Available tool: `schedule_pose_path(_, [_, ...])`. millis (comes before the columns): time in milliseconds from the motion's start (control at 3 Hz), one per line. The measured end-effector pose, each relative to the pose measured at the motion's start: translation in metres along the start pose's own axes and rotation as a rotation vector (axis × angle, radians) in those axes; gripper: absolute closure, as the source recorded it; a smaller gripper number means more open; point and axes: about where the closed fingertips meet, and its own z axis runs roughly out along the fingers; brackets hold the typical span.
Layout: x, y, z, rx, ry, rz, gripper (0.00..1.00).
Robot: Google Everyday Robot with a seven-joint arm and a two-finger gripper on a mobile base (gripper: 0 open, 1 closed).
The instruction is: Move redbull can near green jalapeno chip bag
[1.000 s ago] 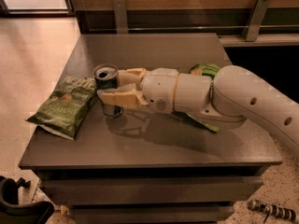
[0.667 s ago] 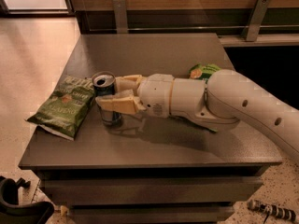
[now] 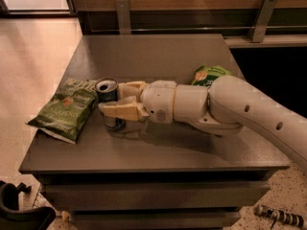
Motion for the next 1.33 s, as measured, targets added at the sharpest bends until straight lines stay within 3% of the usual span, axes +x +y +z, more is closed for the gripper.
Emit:
schedule_pose_path(1000, [-0.0022,0.0045,0.0049,-0.011,0.001,-0.005,0.10])
schedule_pose_path(1333, [-0.0030,0.0061,0.0067,-0.016,0.001,-0.006,0.00])
